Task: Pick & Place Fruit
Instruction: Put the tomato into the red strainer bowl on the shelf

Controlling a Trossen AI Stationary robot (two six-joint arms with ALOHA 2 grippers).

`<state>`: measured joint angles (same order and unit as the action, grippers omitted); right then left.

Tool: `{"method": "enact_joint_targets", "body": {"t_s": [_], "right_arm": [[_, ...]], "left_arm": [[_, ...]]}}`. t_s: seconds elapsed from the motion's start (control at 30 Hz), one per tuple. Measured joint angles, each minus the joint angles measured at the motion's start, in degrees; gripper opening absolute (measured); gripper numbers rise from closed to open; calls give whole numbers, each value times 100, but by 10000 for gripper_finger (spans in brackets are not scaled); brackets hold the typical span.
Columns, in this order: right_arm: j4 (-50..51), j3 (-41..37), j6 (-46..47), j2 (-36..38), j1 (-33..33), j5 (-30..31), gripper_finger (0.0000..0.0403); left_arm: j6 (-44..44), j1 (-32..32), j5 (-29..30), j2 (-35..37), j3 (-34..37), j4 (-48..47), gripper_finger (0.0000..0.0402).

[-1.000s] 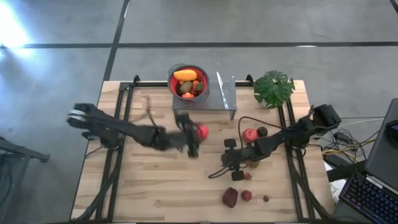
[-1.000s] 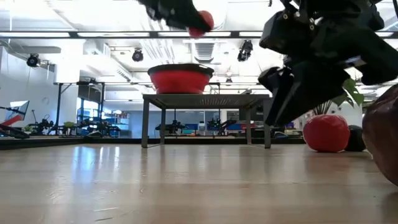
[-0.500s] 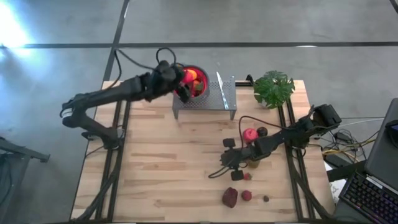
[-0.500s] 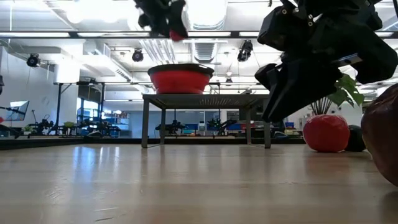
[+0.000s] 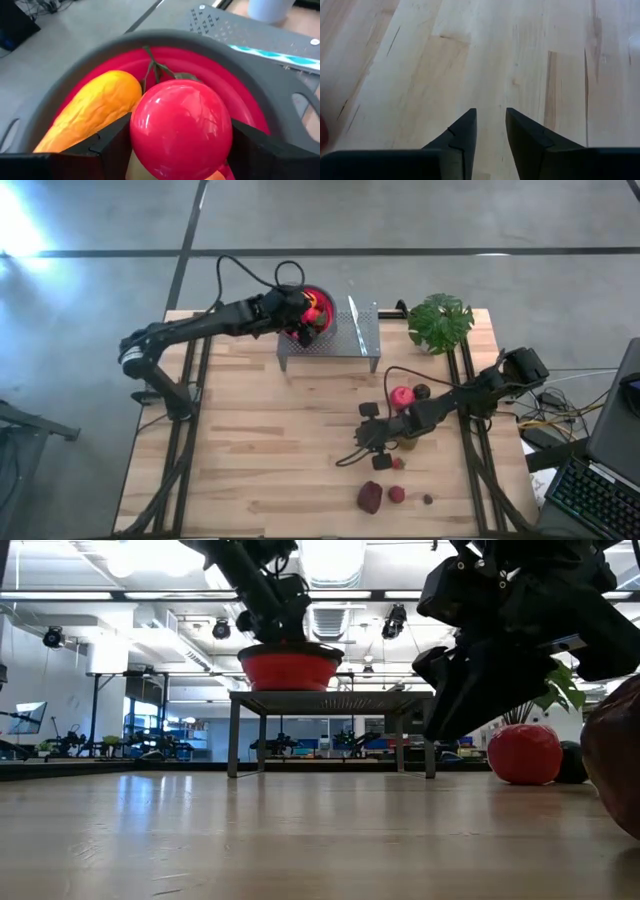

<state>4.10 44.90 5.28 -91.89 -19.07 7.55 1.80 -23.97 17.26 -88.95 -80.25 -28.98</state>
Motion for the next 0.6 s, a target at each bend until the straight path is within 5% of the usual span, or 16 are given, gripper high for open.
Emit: {"method": "enact_joint_targets", "body": {"t_s": [0.3,0.6], "right_arm": [[-15,-14,3,0,0,0,111],[-15,-14,4,0,0,0,80]], "left_arm": [[-488,-4,15,-25,-7,-64,276],[-601,-4,-36,-13,-9,-208,286]]}}
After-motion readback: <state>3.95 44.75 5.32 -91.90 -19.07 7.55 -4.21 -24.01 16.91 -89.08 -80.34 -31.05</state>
